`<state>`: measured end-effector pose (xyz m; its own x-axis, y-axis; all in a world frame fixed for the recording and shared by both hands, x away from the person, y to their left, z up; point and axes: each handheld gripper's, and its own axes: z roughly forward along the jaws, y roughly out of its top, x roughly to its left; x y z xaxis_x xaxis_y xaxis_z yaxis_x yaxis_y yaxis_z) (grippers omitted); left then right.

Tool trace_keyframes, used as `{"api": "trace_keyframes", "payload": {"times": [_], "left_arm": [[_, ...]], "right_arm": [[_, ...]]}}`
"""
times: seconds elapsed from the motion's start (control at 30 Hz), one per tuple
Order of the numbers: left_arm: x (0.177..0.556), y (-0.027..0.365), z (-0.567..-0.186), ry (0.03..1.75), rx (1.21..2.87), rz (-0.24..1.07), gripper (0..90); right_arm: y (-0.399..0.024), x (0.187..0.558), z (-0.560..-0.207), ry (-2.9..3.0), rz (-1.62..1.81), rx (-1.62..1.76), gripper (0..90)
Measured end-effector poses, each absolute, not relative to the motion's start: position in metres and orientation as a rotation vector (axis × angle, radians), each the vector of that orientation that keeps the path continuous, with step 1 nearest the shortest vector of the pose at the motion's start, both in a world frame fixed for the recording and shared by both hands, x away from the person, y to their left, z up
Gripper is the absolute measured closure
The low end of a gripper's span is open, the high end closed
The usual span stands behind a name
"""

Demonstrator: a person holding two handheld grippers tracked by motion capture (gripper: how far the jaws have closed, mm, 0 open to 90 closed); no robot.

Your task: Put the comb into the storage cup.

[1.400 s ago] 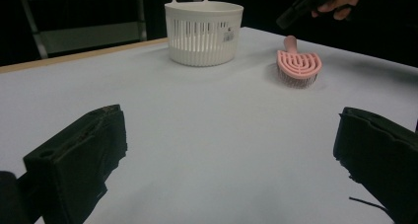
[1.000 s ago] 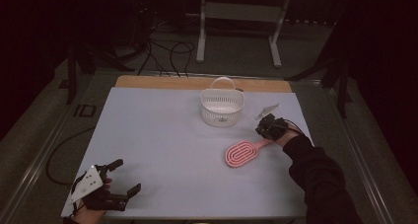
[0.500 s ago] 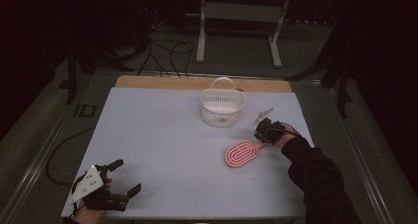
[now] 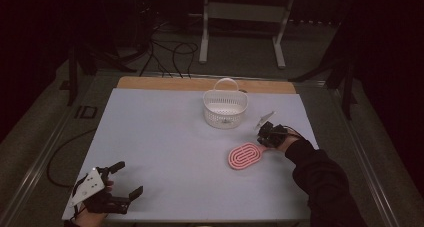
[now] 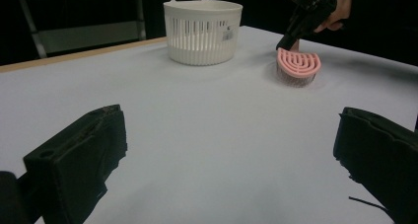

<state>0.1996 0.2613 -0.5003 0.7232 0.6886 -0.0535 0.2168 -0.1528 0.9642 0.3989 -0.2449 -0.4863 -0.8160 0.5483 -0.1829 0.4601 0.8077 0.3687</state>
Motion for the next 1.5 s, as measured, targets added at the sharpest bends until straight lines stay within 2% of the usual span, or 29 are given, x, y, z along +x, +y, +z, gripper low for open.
{"api": "trace_keyframes", "payload": {"times": [1.5], "left_arm": [[0.199,0.261,-0.500,0.725,1.714,0.485,0.0]], "right_arm": [[-0.262,0.360,-0.487,2.667,0.447,0.923,90.0]]}}
